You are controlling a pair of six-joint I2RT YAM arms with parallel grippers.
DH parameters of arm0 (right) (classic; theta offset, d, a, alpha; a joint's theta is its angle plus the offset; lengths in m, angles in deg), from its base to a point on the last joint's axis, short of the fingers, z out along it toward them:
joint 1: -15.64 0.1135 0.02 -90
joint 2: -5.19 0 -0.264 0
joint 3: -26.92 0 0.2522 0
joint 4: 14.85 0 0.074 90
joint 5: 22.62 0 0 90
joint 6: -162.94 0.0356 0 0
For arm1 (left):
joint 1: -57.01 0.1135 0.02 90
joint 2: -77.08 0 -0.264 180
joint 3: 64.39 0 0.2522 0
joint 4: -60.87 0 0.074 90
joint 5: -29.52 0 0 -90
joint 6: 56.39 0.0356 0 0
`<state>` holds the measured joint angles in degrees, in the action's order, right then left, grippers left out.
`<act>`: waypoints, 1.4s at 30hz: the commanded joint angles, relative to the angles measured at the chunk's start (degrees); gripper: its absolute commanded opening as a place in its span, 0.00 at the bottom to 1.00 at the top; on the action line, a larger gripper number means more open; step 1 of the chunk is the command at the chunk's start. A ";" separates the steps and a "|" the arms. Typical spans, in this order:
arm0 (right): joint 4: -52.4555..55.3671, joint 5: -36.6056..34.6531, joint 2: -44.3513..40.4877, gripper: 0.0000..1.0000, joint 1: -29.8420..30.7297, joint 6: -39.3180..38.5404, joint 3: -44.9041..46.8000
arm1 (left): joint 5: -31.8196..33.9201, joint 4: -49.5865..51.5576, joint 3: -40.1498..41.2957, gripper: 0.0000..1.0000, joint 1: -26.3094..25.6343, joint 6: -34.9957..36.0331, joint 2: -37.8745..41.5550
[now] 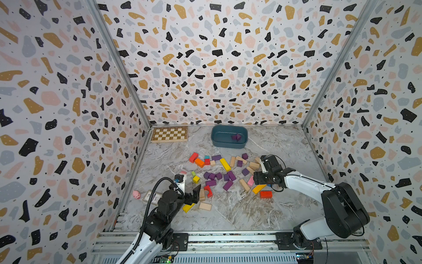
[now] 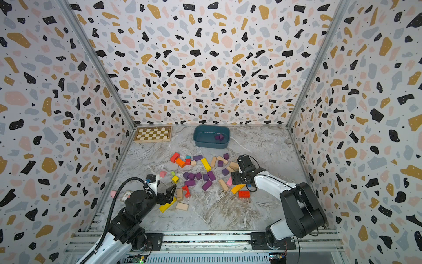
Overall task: Pick purple bricks into the storage bin
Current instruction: Pick up the building block from the center of the board.
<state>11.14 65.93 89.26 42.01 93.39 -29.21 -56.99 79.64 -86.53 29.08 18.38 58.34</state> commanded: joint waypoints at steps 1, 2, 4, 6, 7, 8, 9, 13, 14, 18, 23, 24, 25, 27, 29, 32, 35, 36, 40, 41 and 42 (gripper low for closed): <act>-0.43 -1.60 0.21 0.81 -0.23 0.07 -0.26 | -0.33 -2.08 -0.58 0.99 -0.11 0.37 0.46; -0.50 -1.78 0.30 0.81 -0.34 -0.04 -0.26 | -0.29 -2.11 -0.58 0.99 -0.11 0.36 0.46; -0.71 -1.77 0.47 0.81 -0.79 -0.18 -0.26 | -0.24 -2.11 -0.56 0.99 -0.11 0.29 0.42; -0.79 -1.62 0.63 0.81 -1.06 -0.36 -0.17 | -0.28 -2.16 -0.52 0.99 -0.11 0.36 0.35; -0.81 -1.55 0.81 0.80 -1.23 -0.34 -0.17 | -0.32 -2.20 -0.66 0.99 -0.11 0.36 0.30; -0.88 -1.53 0.90 0.80 -1.36 -0.37 -0.17 | -0.31 -2.20 -0.65 0.99 -0.09 0.32 0.21; -1.13 -1.50 0.96 0.79 -1.40 -0.36 -0.08 | -0.24 -2.15 -0.59 0.99 -0.11 0.34 0.11; -1.80 -1.08 1.61 0.76 -1.66 -0.35 -0.08 | -0.33 -2.24 -0.67 0.99 -0.11 0.37 0.11; -1.85 -0.93 1.86 0.76 -1.75 -0.40 -0.15 | -0.32 -2.25 -0.64 0.99 -0.11 0.30 0.15; -2.12 -0.51 2.58 0.73 -1.69 -0.43 -0.34 | -0.24 -2.20 -0.61 0.99 -0.11 0.35 0.11; -2.12 -0.52 2.30 0.69 -1.76 -0.53 -0.42 | -0.29 -2.20 -0.67 0.99 -0.13 0.36 0.11; -2.12 -0.53 2.32 0.68 -1.84 -0.58 -0.36 | -0.32 -2.20 -0.58 0.99 -0.11 0.33 0.11; -2.12 -0.51 2.24 0.67 -1.87 -0.55 -0.35 | -0.32 -2.20 -0.63 0.99 -0.11 0.36 0.10; -2.12 -0.53 2.24 0.65 -1.87 -0.56 -0.35 | -0.35 -2.20 -0.59 0.99 -0.11 0.37 0.10; -2.06 -0.49 2.24 0.61 -1.94 -0.66 -0.43 | -0.32 -2.20 -0.66 0.99 -0.11 0.37 0.09; -1.98 -0.48 2.24 0.57 -2.00 -0.83 -0.52 | -0.34 -2.20 -0.60 0.99 -0.11 0.36 0.12; -1.76 -0.50 2.08 0.55 -2.05 -0.98 -0.76 | -0.33 -2.20 -0.67 0.99 -0.11 0.30 0.12; -1.77 -0.63 1.99 0.54 -2.03 -1.03 -0.78 | -0.32 -2.20 -0.59 0.99 -0.11 0.36 0.15; -1.42 -0.74 1.63 0.51 -2.11 -1.34 -1.05 | -0.32 -2.18 -0.66 0.99 -0.11 0.32 0.11; -1.29 -0.79 1.47 0.50 -2.11 -1.42 -1.13 | -0.37 -2.20 -0.61 0.99 -0.11 0.37 0.11; -1.17 -0.81 1.30 0.50 -2.16 -1.53 -1.29 | -0.32 -2.16 -0.63 0.99 -0.11 0.37 0.15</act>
<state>8.65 65.40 91.82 40.11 92.45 -29.21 -56.99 79.67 -86.53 29.08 18.38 58.36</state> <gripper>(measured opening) 0.585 0.988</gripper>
